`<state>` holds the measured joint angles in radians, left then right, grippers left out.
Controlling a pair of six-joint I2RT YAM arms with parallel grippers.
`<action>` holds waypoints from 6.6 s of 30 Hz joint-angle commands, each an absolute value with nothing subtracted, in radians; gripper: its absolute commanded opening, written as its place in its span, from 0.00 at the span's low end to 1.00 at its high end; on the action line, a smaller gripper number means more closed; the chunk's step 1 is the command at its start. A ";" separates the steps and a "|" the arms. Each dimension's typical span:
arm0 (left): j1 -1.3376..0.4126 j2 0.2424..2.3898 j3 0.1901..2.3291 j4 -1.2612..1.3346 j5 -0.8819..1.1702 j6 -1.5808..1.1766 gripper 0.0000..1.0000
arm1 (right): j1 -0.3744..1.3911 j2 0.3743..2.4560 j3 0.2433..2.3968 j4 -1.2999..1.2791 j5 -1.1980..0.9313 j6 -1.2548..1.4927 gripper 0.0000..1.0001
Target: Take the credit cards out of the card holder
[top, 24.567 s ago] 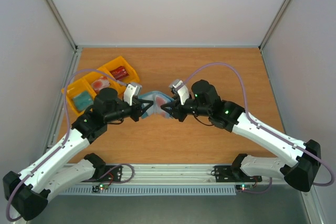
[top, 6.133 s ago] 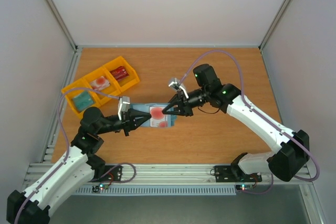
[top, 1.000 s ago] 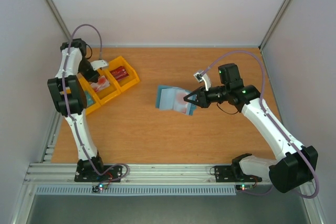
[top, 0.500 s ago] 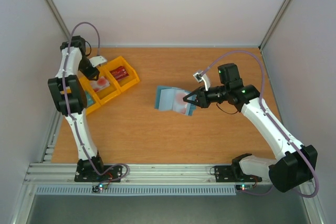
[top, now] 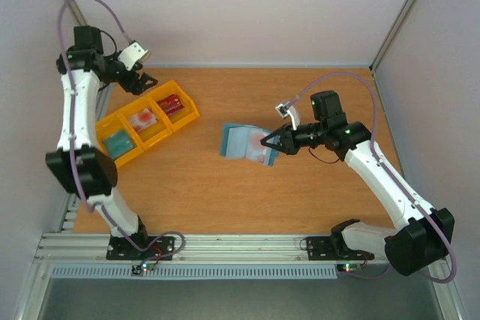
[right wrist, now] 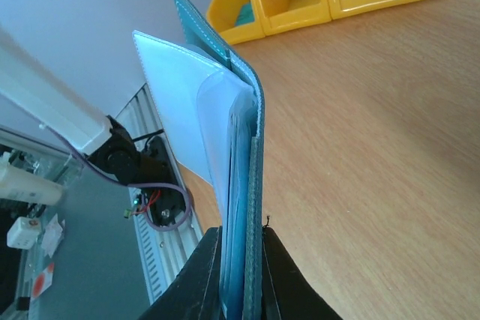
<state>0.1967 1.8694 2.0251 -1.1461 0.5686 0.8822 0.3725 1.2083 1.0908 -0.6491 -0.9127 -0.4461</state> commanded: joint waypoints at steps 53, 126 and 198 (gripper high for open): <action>-0.486 0.459 0.225 0.365 0.656 -0.563 0.00 | 0.695 1.219 0.954 -0.328 -0.886 -0.328 0.50; -0.508 0.490 0.219 0.357 0.666 -0.518 0.00 | 0.795 1.349 1.099 -0.275 -0.688 -0.370 0.06; -0.520 0.491 0.219 0.287 0.505 -0.547 0.39 | 1.002 1.881 1.845 -1.021 0.093 -0.236 0.01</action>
